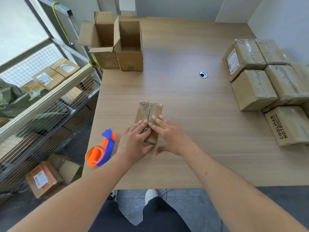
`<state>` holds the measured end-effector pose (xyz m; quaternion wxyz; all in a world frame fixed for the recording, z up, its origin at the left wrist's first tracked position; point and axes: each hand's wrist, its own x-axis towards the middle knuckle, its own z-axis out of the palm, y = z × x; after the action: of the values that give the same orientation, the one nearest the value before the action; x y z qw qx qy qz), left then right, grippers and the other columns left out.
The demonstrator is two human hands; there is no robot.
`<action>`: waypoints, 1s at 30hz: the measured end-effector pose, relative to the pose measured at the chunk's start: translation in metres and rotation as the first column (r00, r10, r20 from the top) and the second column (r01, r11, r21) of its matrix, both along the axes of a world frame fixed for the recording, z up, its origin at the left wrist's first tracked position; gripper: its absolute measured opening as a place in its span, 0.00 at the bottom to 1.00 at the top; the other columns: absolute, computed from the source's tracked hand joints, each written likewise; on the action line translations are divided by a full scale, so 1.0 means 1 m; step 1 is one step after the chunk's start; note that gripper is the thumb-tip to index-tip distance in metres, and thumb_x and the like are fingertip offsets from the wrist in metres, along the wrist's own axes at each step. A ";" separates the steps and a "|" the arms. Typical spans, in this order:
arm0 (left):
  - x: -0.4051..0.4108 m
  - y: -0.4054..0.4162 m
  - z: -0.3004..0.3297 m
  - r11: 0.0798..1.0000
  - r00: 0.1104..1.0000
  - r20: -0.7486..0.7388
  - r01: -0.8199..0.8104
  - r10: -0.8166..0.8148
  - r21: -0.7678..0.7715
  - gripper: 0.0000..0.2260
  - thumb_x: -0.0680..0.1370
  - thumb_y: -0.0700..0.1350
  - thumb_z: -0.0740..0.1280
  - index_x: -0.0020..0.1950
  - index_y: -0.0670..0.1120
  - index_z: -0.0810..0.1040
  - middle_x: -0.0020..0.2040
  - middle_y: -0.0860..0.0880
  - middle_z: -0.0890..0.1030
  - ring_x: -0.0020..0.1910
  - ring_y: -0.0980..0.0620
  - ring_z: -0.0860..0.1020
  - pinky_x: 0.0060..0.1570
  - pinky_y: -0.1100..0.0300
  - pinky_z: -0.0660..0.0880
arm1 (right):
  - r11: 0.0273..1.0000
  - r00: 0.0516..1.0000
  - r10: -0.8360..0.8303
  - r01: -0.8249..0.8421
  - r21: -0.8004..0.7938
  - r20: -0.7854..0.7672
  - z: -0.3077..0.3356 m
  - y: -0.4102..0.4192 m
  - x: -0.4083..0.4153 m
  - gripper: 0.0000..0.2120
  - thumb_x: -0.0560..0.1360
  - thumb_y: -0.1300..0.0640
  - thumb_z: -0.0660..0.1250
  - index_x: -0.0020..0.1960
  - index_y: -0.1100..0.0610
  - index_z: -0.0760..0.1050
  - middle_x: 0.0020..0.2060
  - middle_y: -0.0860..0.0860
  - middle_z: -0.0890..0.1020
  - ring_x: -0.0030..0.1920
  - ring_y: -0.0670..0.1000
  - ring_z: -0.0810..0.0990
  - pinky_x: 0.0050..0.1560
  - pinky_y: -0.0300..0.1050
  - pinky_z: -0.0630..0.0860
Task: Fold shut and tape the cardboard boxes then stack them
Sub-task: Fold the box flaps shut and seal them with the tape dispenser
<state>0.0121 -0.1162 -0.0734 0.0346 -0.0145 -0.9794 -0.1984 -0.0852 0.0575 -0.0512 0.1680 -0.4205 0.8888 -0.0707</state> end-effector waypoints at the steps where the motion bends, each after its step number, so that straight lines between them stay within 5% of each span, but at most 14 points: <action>1: 0.000 -0.001 0.000 1.000 1.000 -0.001 0.012 -0.012 0.000 0.30 0.66 0.53 0.82 0.65 0.44 0.83 0.72 0.43 0.76 0.71 0.40 0.75 0.64 0.44 0.75 | 1.000 1.000 -0.014 0.014 -0.018 0.003 0.000 -0.001 0.002 0.50 0.70 0.38 0.76 0.83 0.48 0.54 0.83 0.48 0.49 0.83 0.51 0.47 0.81 0.50 0.49; 9: -0.003 -0.059 0.009 0.974 0.975 0.050 0.212 -0.216 0.081 0.27 0.74 0.47 0.78 0.73 0.46 0.77 0.77 0.47 0.70 0.76 0.43 0.69 0.71 0.43 0.70 | 0.995 0.990 -0.049 0.060 -0.085 0.130 -0.001 -0.016 0.004 0.41 0.76 0.55 0.74 0.82 0.48 0.57 0.83 0.44 0.45 0.82 0.47 0.44 0.75 0.39 0.51; 13: 0.002 -0.063 0.003 0.968 0.978 0.021 0.201 -0.206 0.148 0.26 0.76 0.47 0.77 0.73 0.46 0.77 0.77 0.49 0.71 0.78 0.44 0.65 0.71 0.43 0.72 | 0.992 0.982 -0.074 0.090 -0.087 0.173 -0.009 -0.023 0.004 0.39 0.76 0.61 0.72 0.81 0.48 0.57 0.83 0.42 0.43 0.82 0.45 0.41 0.76 0.47 0.62; 18: 0.006 -0.056 -0.003 0.965 0.988 0.018 0.143 -0.151 0.218 0.24 0.77 0.44 0.75 0.73 0.47 0.77 0.78 0.51 0.69 0.80 0.47 0.62 0.72 0.44 0.70 | 0.971 0.967 -0.162 0.192 -0.145 0.199 -0.013 -0.029 0.008 0.37 0.75 0.48 0.75 0.79 0.47 0.62 0.82 0.39 0.46 0.81 0.43 0.42 0.75 0.52 0.66; 24: -0.005 -0.084 0.003 0.932 0.942 0.128 0.276 -0.312 0.236 0.32 0.78 0.44 0.75 0.79 0.46 0.67 0.81 0.53 0.62 0.82 0.50 0.55 0.80 0.54 0.57 | 0.986 0.974 -0.139 0.153 -0.066 0.177 -0.011 -0.034 0.007 0.36 0.78 0.56 0.72 0.80 0.49 0.58 0.82 0.40 0.42 0.81 0.43 0.39 0.73 0.52 0.66; 27: -0.010 -0.091 0.003 0.935 0.937 0.111 0.308 -0.330 0.177 0.30 0.77 0.41 0.75 0.77 0.42 0.70 0.79 0.50 0.65 0.80 0.46 0.60 0.79 0.48 0.60 | 0.990 0.971 -0.130 0.139 -0.029 0.200 -0.006 -0.039 0.003 0.37 0.78 0.59 0.71 0.81 0.51 0.56 0.82 0.41 0.41 0.82 0.45 0.39 0.76 0.51 0.62; 30: -0.009 -0.086 -0.001 0.940 0.948 0.080 0.289 -0.307 0.182 0.28 0.76 0.40 0.76 0.75 0.42 0.73 0.77 0.49 0.69 0.79 0.44 0.63 0.77 0.42 0.62 | 0.986 0.963 -0.150 0.163 -0.038 0.223 -0.003 -0.042 0.004 0.41 0.75 0.46 0.74 0.81 0.52 0.57 0.82 0.41 0.43 0.82 0.45 0.39 0.79 0.50 0.58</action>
<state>0.0033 -0.2026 -0.0744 -0.0472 -0.1490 -0.9460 -0.2838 -0.0811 0.0157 -0.0543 0.2471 -0.3431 0.8929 -0.1544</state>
